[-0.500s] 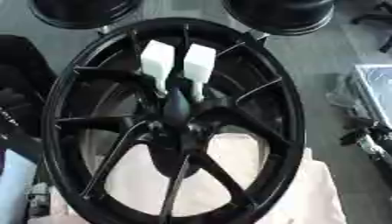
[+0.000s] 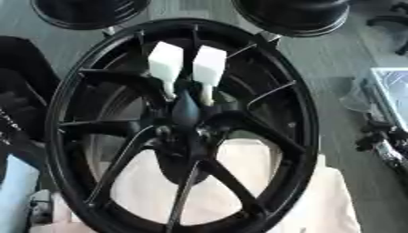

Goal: Pull the pin out of the wheel hub.

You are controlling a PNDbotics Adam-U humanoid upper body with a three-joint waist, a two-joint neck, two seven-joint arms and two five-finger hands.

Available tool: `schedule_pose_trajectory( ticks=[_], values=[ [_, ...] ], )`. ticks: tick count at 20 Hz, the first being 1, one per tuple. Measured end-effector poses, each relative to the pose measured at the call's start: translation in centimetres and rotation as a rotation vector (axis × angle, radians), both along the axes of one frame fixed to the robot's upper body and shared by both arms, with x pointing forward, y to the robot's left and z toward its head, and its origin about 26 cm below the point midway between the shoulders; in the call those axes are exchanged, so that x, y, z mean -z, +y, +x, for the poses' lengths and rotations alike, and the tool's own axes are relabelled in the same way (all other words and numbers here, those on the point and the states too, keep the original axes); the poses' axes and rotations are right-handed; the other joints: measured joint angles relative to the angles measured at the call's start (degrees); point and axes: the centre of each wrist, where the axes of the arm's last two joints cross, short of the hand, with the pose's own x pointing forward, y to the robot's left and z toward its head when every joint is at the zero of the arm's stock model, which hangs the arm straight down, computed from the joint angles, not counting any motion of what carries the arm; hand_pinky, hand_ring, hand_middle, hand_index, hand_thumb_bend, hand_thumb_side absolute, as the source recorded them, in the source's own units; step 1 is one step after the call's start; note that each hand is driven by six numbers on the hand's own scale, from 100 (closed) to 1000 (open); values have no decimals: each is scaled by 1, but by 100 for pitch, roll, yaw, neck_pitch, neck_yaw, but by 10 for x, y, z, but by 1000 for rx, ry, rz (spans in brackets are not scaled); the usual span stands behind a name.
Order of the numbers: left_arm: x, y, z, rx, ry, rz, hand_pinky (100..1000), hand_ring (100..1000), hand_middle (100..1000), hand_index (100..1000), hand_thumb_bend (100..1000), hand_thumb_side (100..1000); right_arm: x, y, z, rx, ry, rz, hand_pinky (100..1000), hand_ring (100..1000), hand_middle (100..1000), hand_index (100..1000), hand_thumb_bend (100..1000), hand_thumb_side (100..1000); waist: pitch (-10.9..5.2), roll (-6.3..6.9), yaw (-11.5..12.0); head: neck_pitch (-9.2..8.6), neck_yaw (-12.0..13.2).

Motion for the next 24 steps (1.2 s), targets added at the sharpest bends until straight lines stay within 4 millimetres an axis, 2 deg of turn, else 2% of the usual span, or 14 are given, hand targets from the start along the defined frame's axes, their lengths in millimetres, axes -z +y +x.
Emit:
schedule_pose_trajectory(
  ticks=[6, 9, 11, 19, 24],
  values=[
    [5, 3, -2, -12, 20, -1, 823, 747, 717, 840, 155, 837, -47, -18, 2, -28, -60, -84, 641, 718, 774, 853, 100, 470, -90, -84, -103, 88, 88],
    [8, 7, -4, -23, 33, 1, 823, 747, 715, 839, 156, 839, -74, -21, 5, -71, -104, -141, 642, 714, 761, 840, 100, 470, -139, -125, -158, 155, 138],
    [11, 11, -5, -33, 43, 7, 823, 747, 715, 839, 155, 838, -100, -21, 9, -105, -162, -186, 642, 708, 755, 829, 100, 470, -187, -162, -203, 201, 165],
    [15, 22, -10, -63, 57, 29, 823, 747, 714, 840, 148, 833, -202, -7, 28, -241, -361, -329, 654, 723, 764, 830, 100, 470, -210, -201, -325, 258, 212],
    [14, 27, -12, -74, 51, 37, 826, 750, 718, 841, 137, 823, -249, 10, 39, -356, -420, -403, 654, 723, 766, 831, 100, 470, -210, -163, -403, 299, 183]
  ],
)
